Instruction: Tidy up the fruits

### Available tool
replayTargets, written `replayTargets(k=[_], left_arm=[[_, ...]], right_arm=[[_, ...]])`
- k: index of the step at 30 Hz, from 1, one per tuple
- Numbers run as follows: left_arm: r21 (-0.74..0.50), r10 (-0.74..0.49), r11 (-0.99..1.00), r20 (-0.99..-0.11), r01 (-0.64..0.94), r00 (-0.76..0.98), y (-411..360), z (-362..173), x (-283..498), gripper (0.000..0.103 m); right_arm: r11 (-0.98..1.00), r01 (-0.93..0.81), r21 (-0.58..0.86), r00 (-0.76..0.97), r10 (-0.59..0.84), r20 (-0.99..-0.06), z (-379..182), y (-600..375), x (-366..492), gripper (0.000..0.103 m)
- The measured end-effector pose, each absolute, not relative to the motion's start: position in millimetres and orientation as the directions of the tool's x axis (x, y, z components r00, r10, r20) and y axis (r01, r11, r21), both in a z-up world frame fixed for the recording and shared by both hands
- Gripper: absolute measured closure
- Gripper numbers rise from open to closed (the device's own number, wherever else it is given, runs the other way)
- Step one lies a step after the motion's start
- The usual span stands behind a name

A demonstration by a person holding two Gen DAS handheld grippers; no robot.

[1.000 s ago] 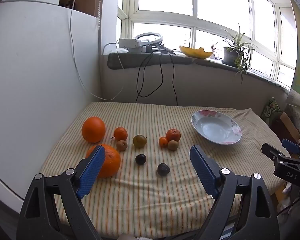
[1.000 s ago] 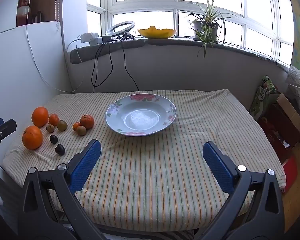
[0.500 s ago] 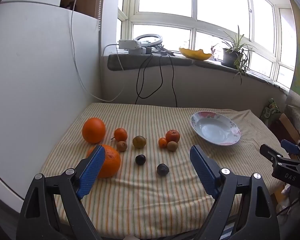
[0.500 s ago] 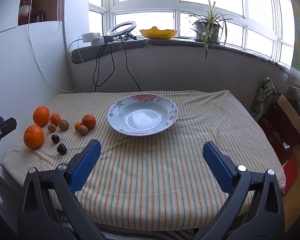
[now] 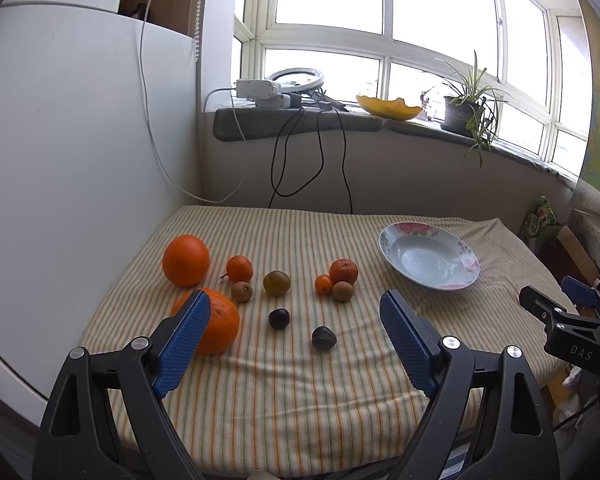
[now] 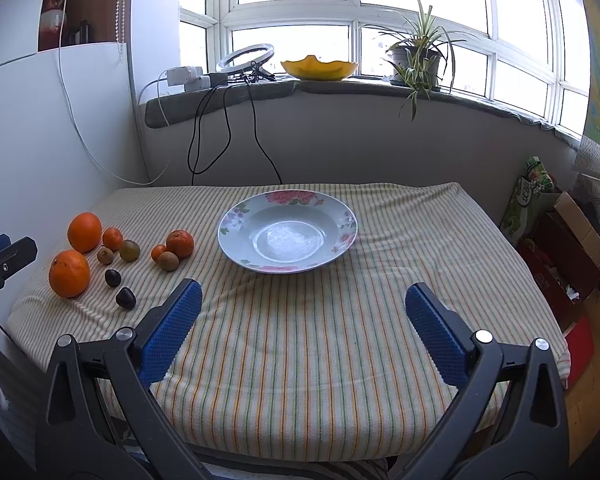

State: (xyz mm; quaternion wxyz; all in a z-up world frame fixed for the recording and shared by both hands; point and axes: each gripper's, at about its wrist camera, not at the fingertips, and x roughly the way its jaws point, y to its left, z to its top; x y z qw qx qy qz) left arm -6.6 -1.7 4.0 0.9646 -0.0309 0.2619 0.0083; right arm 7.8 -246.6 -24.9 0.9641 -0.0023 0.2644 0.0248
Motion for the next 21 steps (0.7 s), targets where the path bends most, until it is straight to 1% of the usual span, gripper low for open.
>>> replayTargets(k=[21], left_arm=[[-0.059, -0.003, 0.998, -0.502, -0.031, 0.865, -3.0, 5.4, -6.9, 0.016]], right_arm=[[0.999, -0.049, 0.003, 0.864, 0.044, -0.502, -16.0, -246.2, 4.6, 0.000]])
